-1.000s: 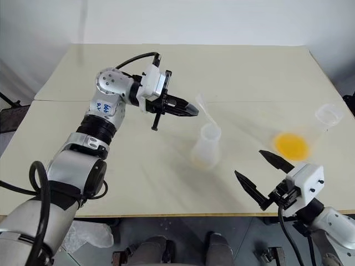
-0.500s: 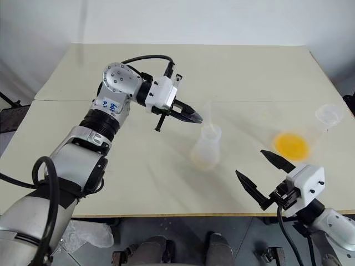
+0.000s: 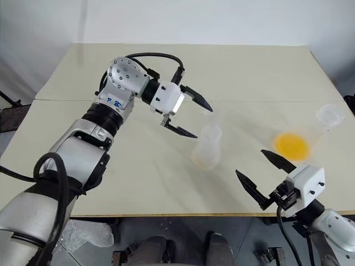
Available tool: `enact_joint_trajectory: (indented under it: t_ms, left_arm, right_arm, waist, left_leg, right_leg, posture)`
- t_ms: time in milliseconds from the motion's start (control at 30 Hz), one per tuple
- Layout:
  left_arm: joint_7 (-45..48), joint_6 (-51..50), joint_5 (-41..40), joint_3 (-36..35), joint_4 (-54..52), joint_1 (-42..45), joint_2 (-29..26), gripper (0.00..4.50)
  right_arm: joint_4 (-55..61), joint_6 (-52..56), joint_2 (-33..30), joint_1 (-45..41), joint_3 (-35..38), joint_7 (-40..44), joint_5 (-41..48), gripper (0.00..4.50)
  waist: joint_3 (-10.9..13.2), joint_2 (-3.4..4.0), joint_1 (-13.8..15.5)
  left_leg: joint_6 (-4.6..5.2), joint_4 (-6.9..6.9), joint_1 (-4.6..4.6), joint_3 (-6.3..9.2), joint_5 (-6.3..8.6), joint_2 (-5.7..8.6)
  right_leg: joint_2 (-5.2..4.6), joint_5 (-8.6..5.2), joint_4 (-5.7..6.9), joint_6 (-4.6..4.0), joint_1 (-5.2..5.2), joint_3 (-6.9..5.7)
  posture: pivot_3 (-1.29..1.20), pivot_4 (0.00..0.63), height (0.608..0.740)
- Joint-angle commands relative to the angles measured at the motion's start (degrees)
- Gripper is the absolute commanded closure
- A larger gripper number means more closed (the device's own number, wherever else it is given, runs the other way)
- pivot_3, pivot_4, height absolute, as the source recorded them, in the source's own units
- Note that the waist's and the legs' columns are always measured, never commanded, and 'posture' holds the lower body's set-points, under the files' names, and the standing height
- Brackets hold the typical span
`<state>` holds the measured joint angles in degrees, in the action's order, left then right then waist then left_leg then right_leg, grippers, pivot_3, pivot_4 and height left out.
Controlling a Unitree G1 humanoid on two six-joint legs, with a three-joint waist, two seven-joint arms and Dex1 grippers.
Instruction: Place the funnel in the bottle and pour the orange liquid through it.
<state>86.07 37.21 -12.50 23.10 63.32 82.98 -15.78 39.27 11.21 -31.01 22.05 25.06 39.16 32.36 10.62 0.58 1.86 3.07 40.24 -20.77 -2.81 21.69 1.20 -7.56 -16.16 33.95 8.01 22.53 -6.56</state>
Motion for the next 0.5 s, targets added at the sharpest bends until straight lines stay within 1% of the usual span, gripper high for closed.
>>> enact_joint_trajectory:
  t_ms: [33, 167, 233, 367, 500]
  left_arm:
    - [6.43, -0.22, -2.56, -0.35, -1.29, 2.01, 0.16, 0.02]
    - [6.43, -1.02, -3.77, -0.25, -2.08, 1.92, -0.25, 0.02]
    - [6.43, -1.75, -4.34, -1.33, -2.11, 1.99, -0.5, 0.02]
    - [6.43, -7.18, -5.91, -7.01, -1.66, 1.74, -1.36, 0.02]
    - [4.07, -15.75, -7.79, -12.88, -4.46, -1.53, -2.85, 0.02]
  right_arm:
    - [1.17, -1.58, 0.39, 0.6, 0.62, -0.18, -0.15, 0.0]
    - [0.93, -1.65, 0.22, 0.68, 0.97, -0.02, -0.16, 0.0]
    - [0.84, -1.59, 0.03, 0.64, 1.25, -0.02, -0.11, 0.0]
    - [1.38, -1.1, -0.14, 1.78, 3.13, -0.58, 0.07, 0.0]
    - [2.73, -1.06, 0.91, 4.63, 5.77, -2.23, -0.31, 0.0]
  waist:
    - [0.0, 0.0, 0.0]
    - [0.0, 0.0, 0.02]
    - [0.0, 0.0, 0.02]
    - [0.0, 0.0, -0.03]
    - [0.0, 0.0, -0.07]
  left_leg:
    - [0.0, 0.0, -0.01, 0.0, 0.0, 0.0]
    - [0.01, 0.02, -0.02, 0.02, 0.0, 0.0]
    - [0.01, 0.03, -0.02, 0.02, 0.0, 0.0]
    - [0.01, 0.05, -0.06, 0.02, 0.0, 0.0]
    - [0.02, 0.07, -0.11, 0.04, -0.01, 0.0]
  right_leg:
    - [0.0, 0.0, 0.0, 0.0, 0.0, 0.0]
    - [0.0, 0.0, 0.01, 0.0, 0.0, 0.0]
    - [0.0, 0.0, 0.01, 0.0, 0.0, 0.0]
    - [0.0, 0.0, 0.01, 0.0, 0.03, -0.01]
    - [0.0, 0.01, 0.03, 0.01, 0.06, -0.02]
  posture:
    - [0.0, 0.15, 0.74]
    - [0.0, 0.15, 0.74]
    - [0.0, 0.15, 0.74]
    - [0.0, 0.15, 0.74]
    - [0.0, 0.15, 0.74]
